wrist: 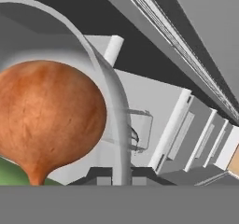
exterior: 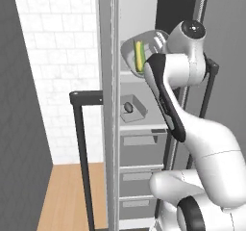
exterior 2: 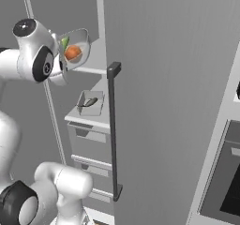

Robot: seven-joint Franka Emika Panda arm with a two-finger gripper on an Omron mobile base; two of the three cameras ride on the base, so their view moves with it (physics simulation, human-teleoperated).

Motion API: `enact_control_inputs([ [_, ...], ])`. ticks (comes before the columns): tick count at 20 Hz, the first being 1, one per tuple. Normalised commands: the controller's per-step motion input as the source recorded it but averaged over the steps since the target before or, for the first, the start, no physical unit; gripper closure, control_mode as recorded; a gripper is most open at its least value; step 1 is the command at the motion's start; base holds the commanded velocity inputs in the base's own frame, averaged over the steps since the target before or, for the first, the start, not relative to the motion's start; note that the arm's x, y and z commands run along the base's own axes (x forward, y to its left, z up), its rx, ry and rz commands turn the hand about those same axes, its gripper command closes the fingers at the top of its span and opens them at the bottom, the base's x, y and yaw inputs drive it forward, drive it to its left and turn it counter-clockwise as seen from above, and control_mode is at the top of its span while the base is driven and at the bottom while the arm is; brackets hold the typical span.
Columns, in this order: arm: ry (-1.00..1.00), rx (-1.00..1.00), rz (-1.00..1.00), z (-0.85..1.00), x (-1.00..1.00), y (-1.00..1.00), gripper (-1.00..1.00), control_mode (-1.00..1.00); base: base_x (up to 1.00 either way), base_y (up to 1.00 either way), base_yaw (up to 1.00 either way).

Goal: Take the meat container that has the fish and place it on the second highest rack of the freezer. Then take the vegetable container that has the onion and corn and place it on the highest rack of the freezer.

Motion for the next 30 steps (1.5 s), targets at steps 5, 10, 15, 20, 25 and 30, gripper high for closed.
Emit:
enact_control_inputs([
  [5,0.00,0.00,0.00,0.00,0.81,-0.13,1.00,-1.00,0.00,0.00,0.00],
  [10,0.06,0.00,-0.02,0.00,0.99,-0.18,1.00,-1.00,0.00,0.00,0.00],
  [15,0.11,0.00,-0.02,-0.01,0.93,-0.24,1.00,-1.00,0.00,0.00,0.00],
  [20,0.03,0.00,-0.05,-0.16,0.81,-0.03,1.00,-1.00,0.00,0.00,0.00],
  [25,0.00,-0.08,-0.06,-0.47,0.80,0.00,1.00,-1.00,0.00,0.00,0.00],
  [30,0.00,-0.10,-0.06,-0.40,0.61,0.02,1.00,-1.00,0.00,0.00,0.00],
])
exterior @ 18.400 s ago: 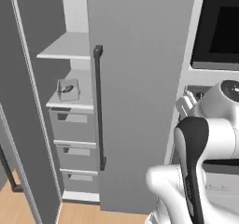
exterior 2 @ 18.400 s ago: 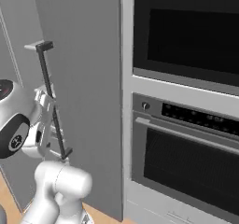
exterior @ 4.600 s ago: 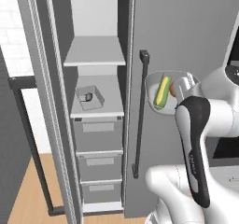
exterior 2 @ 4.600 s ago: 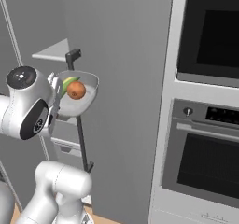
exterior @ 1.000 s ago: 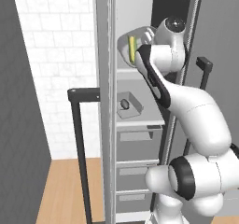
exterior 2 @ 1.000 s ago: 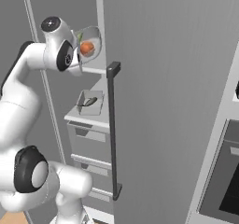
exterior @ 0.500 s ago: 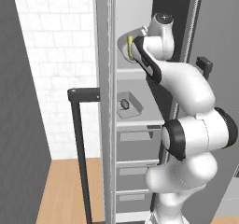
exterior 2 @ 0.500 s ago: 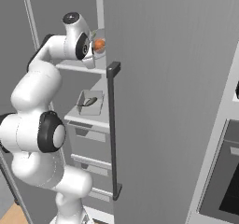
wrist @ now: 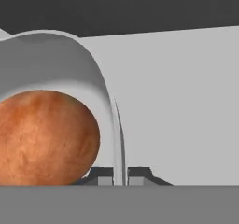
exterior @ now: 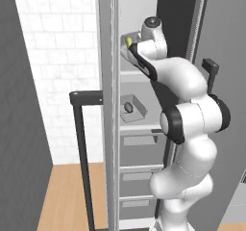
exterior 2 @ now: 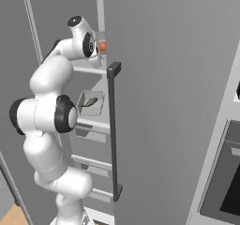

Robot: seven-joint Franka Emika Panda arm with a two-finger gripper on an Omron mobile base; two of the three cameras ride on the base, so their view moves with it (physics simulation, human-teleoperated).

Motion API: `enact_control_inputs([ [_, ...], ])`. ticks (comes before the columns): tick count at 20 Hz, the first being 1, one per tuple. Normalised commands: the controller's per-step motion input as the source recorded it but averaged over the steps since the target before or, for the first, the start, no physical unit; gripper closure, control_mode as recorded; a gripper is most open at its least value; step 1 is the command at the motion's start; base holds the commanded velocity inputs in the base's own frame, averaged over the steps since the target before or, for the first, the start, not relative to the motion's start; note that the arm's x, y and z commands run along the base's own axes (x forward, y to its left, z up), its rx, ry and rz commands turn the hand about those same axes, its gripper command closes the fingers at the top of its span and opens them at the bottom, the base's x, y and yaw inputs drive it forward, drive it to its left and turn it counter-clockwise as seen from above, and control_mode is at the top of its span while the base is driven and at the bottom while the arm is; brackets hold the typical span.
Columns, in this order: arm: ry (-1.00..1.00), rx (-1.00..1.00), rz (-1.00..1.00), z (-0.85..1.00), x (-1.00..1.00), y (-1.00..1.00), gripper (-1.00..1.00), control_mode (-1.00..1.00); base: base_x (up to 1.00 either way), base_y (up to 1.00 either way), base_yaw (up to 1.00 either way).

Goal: Take the meat container that has the fish and place it on the second highest rack of the freezer. Then take the vegetable container that has the onion and corn and place it on the highest rack of the freezer.

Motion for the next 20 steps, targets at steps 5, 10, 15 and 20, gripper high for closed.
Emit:
enact_control_inputs([
  [5,-0.18,-0.08,-0.02,-0.03,-0.01,0.07,-1.00,-1.00,0.00,0.00,0.00],
  [10,-0.30,0.00,0.00,0.01,-0.63,0.00,-1.00,-1.00,0.00,0.00,0.00],
  [15,-0.47,0.01,0.00,0.10,-1.00,0.00,-1.00,-1.00,0.00,0.00,0.00],
  [20,-0.51,0.02,0.00,0.09,-1.00,0.00,-1.00,-1.00,0.00,0.00,0.00],
])
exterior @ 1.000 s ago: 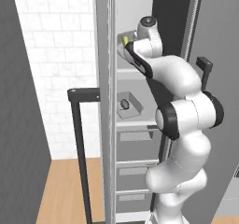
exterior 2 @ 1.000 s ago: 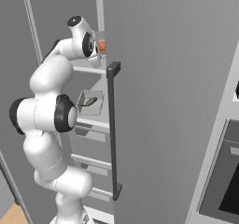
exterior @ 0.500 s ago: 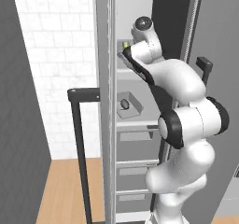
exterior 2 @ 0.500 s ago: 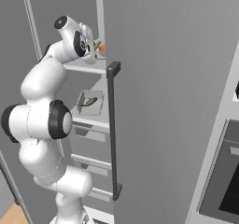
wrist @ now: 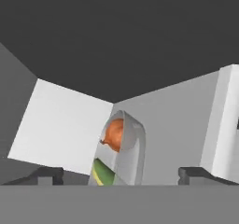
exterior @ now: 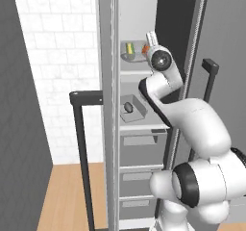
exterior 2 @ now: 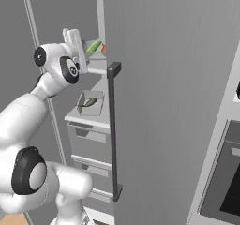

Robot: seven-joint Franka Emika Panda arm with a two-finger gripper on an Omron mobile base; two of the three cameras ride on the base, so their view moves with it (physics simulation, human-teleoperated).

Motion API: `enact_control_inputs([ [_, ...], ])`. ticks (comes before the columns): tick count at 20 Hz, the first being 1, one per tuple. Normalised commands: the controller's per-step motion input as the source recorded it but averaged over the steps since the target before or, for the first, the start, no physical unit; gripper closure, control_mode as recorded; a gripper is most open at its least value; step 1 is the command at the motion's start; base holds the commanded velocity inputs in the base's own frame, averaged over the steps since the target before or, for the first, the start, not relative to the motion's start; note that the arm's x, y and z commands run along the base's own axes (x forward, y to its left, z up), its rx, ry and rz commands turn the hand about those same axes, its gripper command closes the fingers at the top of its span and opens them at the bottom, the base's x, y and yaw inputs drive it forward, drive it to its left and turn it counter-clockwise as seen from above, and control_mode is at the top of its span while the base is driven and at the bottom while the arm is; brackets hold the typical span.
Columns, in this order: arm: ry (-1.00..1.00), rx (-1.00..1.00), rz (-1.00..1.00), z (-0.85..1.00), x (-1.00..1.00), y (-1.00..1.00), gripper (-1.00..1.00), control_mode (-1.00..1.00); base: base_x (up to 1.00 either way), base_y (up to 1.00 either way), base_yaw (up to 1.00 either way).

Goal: Take the meat container that has the fish and place it on the second highest rack of the freezer. Then take the vegetable container that has the onion and corn and place it on the highest rack of the freezer.

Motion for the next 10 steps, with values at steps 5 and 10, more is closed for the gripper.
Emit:
enact_control_inputs([
  [5,-0.56,0.03,0.00,0.05,-1.00,0.00,-1.00,-1.00,0.00,0.00,0.00],
  [10,-0.55,0.02,0.00,0.01,-1.00,0.00,-1.00,-1.00,0.00,0.00,0.00],
])
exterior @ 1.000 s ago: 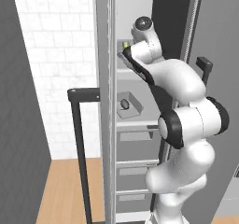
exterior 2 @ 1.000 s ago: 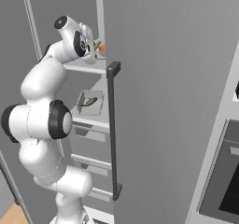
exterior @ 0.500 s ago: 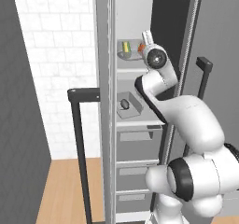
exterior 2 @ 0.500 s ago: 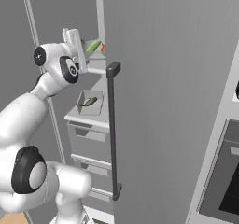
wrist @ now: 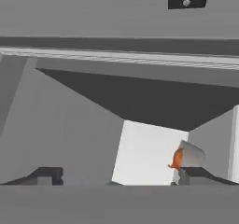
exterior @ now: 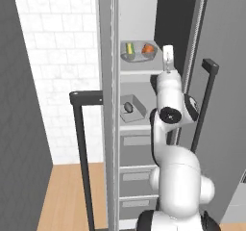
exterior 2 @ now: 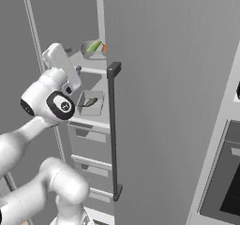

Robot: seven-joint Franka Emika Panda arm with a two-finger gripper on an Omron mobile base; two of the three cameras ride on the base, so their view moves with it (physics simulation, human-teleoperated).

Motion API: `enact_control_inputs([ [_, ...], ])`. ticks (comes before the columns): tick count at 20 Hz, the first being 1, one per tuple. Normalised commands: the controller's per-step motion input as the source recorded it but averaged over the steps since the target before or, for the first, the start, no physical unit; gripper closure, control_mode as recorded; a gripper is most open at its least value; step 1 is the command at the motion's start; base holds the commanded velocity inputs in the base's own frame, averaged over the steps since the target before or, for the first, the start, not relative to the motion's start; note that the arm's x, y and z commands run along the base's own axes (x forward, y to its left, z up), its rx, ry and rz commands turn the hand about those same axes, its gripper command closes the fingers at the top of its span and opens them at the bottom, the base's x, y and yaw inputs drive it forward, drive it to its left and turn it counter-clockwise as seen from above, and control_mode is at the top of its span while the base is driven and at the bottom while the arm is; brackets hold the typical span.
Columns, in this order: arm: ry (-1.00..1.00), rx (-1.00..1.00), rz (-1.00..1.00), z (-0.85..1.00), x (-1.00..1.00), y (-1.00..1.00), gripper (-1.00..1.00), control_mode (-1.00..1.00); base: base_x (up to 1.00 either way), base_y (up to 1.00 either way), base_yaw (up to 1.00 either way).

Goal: Take the meat container that has the fish and place it on the second highest rack of the freezer. Then take the vegetable container that has the onion and corn and place it on the highest rack of the freezer.

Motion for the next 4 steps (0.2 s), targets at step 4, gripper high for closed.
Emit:
enact_control_inputs([
  [4,-0.46,0.02,0.00,0.00,-1.00,0.00,-1.00,-1.00,0.00,0.00,0.00],
])
